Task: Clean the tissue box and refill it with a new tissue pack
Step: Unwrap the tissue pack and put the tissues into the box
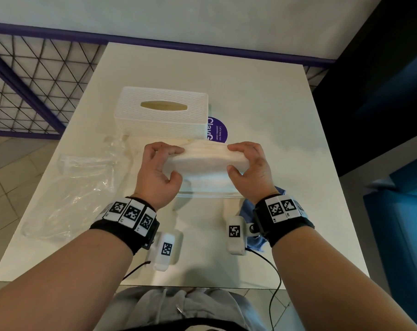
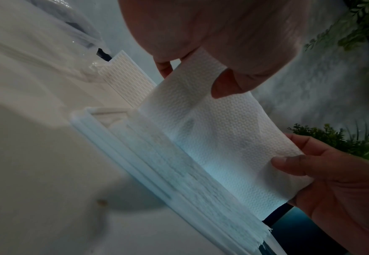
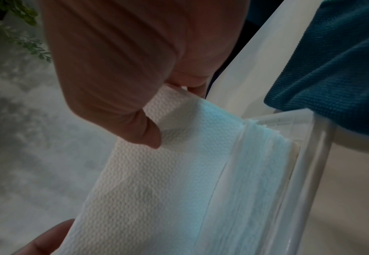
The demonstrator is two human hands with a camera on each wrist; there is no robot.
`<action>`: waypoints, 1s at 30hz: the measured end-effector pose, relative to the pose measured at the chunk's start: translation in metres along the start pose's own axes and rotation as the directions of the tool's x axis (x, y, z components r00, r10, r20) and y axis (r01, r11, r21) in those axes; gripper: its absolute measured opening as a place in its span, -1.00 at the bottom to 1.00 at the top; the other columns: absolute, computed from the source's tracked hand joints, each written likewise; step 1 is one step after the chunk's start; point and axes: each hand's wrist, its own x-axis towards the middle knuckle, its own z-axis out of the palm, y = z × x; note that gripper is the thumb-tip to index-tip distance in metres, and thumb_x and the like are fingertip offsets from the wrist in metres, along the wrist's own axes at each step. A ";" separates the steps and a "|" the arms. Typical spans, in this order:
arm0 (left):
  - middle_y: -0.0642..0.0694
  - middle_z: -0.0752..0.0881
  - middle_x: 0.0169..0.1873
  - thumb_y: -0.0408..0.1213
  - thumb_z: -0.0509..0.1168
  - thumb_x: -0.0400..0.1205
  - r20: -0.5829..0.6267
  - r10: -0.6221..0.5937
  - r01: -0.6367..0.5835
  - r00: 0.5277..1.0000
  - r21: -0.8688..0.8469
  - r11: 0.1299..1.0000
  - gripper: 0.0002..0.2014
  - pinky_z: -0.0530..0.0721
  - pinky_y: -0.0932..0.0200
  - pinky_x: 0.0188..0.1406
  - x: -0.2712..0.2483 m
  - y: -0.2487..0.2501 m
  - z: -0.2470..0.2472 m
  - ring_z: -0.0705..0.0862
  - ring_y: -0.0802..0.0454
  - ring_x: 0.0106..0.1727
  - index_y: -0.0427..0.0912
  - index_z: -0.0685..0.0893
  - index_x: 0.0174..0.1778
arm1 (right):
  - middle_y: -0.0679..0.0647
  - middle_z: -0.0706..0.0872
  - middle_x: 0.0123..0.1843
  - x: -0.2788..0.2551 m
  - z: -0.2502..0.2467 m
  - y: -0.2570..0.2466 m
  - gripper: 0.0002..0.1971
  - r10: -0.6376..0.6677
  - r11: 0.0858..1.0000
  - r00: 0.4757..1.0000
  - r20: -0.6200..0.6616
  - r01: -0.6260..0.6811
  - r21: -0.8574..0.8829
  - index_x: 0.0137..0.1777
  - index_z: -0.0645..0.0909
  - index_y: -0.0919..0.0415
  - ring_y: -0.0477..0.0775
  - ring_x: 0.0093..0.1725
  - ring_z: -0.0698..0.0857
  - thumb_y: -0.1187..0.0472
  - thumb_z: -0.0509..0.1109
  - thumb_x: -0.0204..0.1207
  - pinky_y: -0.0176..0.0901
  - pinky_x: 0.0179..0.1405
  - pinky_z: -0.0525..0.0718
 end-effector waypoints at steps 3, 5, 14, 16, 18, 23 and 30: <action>-0.03 0.45 0.16 -0.40 0.29 0.32 0.015 -0.004 0.004 1.000 0.013 1.000 -0.51 0.32 0.62 0.24 0.002 0.002 -0.001 0.42 0.49 0.20 -0.07 0.66 0.19 | -0.15 0.46 0.15 0.001 -0.002 -0.003 -0.55 0.037 0.999 0.998 0.042 -0.036 -0.021 0.24 0.61 0.05 -0.42 0.03 0.51 0.39 0.45 0.37 -0.85 0.02 0.28; 0.00 0.44 0.15 -0.37 0.30 0.31 0.026 -0.021 0.020 0.999 0.022 1.000 -0.50 0.36 0.54 0.27 0.003 0.003 -0.001 0.45 0.45 0.19 -0.02 0.65 0.20 | -0.16 0.45 0.13 0.002 -0.003 -0.004 -0.54 0.047 0.999 0.997 0.062 -0.046 -0.024 0.25 0.61 0.02 -0.61 0.03 0.45 0.39 0.45 0.37 -0.85 0.01 0.28; 0.15 0.43 0.13 -0.32 0.31 0.30 0.047 -0.087 0.086 0.995 0.015 0.996 -0.45 0.52 -0.09 0.37 0.004 0.004 -0.003 0.50 0.31 0.13 0.27 0.55 0.18 | -0.07 0.47 0.05 0.003 0.002 -0.002 -0.73 0.001 0.999 0.999 0.047 0.001 -0.049 -0.09 0.64 0.17 -0.11 -0.05 0.57 0.48 0.48 0.28 -0.76 -0.10 0.40; 0.28 0.38 0.12 -0.32 0.31 0.29 0.053 -0.077 0.076 0.996 0.024 0.997 -0.44 0.51 -0.19 0.37 0.004 0.003 -0.003 0.47 0.40 0.15 0.29 0.55 0.18 | -0.08 0.47 0.05 0.002 0.002 -0.002 -0.72 -0.010 0.999 0.998 0.057 0.013 -0.049 -0.10 0.63 0.15 -0.15 -0.06 0.57 0.48 0.48 0.26 -0.75 -0.10 0.40; 0.25 0.40 0.12 -0.31 0.32 0.27 0.056 -0.060 0.059 0.997 0.025 0.998 -0.46 0.51 -0.24 0.35 0.005 0.002 -0.004 0.46 0.42 0.16 0.28 0.55 0.13 | -0.10 0.47 0.08 0.003 0.001 -0.002 -0.67 -0.018 0.997 0.997 0.081 0.024 -0.071 0.00 0.66 0.13 -0.23 -0.04 0.55 0.45 0.48 0.27 -0.76 -0.06 0.38; 0.13 0.44 0.09 -0.33 0.32 0.26 0.037 -0.038 0.038 0.999 0.003 0.999 -0.55 0.54 -0.24 0.29 0.006 0.003 -0.006 0.44 0.49 0.13 0.21 0.53 0.01 | -0.14 0.47 0.02 0.002 -0.001 -0.004 -0.75 -0.045 0.996 0.997 0.055 0.049 -0.071 -0.13 0.63 0.17 -0.19 -0.07 0.56 0.42 0.53 0.24 -0.66 -0.09 0.42; 0.30 0.37 0.18 -0.34 0.34 0.30 0.069 -0.033 0.034 0.997 -0.010 0.999 -0.41 0.48 -0.07 0.44 0.003 0.002 -0.006 0.47 0.30 0.30 0.22 0.61 0.24 | -0.30 0.42 0.07 -0.006 0.000 -0.002 -0.39 -0.016 0.998 0.993 0.113 0.023 -0.055 0.40 0.55 -0.16 -0.66 0.10 0.42 0.34 0.50 0.38 -0.80 0.11 0.30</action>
